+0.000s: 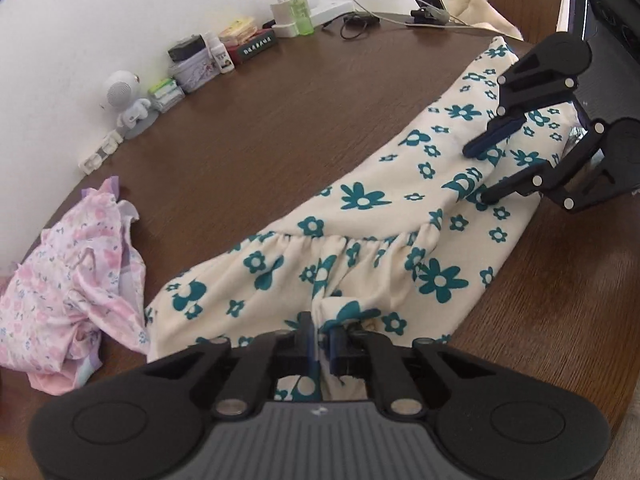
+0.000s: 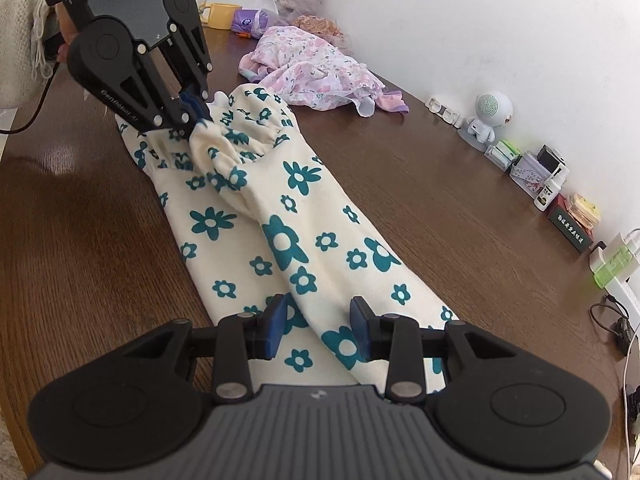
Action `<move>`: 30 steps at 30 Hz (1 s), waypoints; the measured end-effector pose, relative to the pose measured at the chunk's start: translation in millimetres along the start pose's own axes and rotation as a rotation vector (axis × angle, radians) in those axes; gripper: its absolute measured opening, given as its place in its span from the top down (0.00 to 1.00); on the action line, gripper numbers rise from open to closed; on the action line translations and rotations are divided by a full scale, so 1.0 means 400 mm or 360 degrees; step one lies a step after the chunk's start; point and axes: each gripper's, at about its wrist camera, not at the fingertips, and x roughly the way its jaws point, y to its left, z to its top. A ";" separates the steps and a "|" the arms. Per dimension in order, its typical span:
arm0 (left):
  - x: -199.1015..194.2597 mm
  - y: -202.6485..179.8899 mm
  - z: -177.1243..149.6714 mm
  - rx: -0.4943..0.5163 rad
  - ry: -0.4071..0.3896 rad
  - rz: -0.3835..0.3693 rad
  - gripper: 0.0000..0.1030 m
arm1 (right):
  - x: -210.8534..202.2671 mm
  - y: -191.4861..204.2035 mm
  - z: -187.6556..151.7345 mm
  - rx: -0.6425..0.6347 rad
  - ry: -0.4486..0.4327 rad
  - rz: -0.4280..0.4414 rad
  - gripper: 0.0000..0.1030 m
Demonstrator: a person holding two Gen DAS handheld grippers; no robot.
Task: Fold clothes
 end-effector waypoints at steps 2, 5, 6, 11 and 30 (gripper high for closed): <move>-0.029 -0.013 0.004 0.0121 -0.0051 0.0146 0.95 | -0.002 -0.006 -0.005 0.0023 0.0005 0.0021 0.73; -0.039 -0.060 -0.003 0.0409 -0.0058 0.0371 0.95 | -0.006 -0.015 -0.012 0.0058 0.0012 0.0052 0.83; -0.028 -0.078 -0.013 0.0489 -0.0019 0.0392 0.95 | -0.007 -0.018 -0.014 0.0070 0.0015 0.0062 0.85; 0.040 -0.120 -0.066 0.0631 0.0128 0.0466 0.90 | -0.012 -0.032 -0.024 0.0124 0.0021 0.0107 0.85; 0.031 0.022 0.106 -0.0037 -0.0214 0.0003 0.53 | -0.051 -0.167 -0.037 0.0538 -0.0153 0.0045 0.80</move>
